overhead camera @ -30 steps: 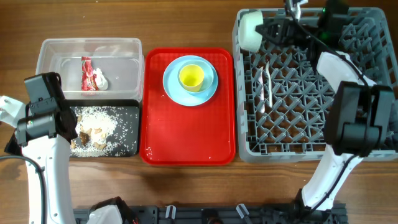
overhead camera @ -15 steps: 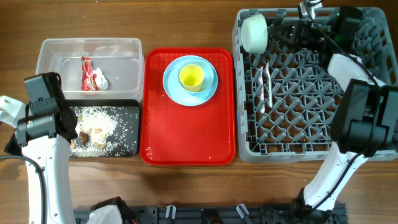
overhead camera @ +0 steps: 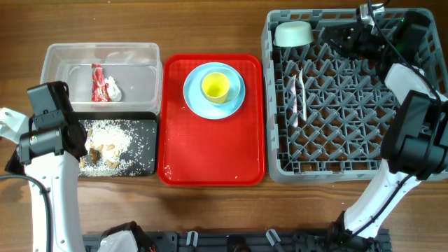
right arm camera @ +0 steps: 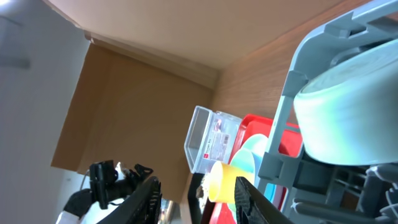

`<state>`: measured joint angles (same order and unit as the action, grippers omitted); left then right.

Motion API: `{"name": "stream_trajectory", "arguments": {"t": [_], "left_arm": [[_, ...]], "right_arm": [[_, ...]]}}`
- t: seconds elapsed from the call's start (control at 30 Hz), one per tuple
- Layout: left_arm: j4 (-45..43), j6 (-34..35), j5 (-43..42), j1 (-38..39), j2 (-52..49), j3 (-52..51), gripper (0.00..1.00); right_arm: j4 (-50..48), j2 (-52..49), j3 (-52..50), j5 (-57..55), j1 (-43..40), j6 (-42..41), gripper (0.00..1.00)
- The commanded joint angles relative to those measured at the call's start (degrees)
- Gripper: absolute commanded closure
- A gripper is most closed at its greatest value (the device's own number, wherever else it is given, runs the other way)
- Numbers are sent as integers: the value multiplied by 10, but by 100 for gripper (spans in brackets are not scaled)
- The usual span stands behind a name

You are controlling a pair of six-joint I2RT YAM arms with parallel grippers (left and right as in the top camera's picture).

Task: Sort waste into correct bins and load items into the dishwasher rack
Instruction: 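Move the right gripper over the yellow cup on the blue plate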

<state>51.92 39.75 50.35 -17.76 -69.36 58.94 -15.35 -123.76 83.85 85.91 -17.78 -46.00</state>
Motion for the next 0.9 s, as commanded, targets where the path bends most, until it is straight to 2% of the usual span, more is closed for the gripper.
{"name": "stream_trajectory", "arguments": {"t": [0.0, 0.13, 0.23, 0.27, 0.33, 0.43, 0.5, 0.6, 0.8, 0.87], "left_arm": [[0, -1, 15, -4, 0, 2, 0], [0, -1, 15, -4, 0, 2, 0], [0, -1, 15, -4, 0, 2, 0], [0, -1, 15, -4, 0, 2, 0], [0, -1, 15, -4, 0, 2, 0], [0, -1, 15, -4, 0, 2, 0], [0, -1, 15, -4, 0, 2, 0], [0, -1, 15, -4, 0, 2, 0], [0, -1, 15, -4, 0, 2, 0], [0, -1, 15, -4, 0, 2, 0]], "right_arm": [[0, 9, 2, -10, 0, -21, 61], [9, 54, 2, -62, 0, -33, 63], [111, 125, 2, -153, 3, 30, 63], [175, 155, 2, -208, 5, 72, 63], [337, 233, 2, -416, 23, 180, 62], [471, 321, 2, -692, 89, 304, 50], [507, 346, 2, -733, 143, 356, 47], [530, 356, 2, -737, 249, 412, 47], [494, 310, 2, -825, 470, 415, 48], [483, 286, 2, -834, 513, 415, 52]]}}
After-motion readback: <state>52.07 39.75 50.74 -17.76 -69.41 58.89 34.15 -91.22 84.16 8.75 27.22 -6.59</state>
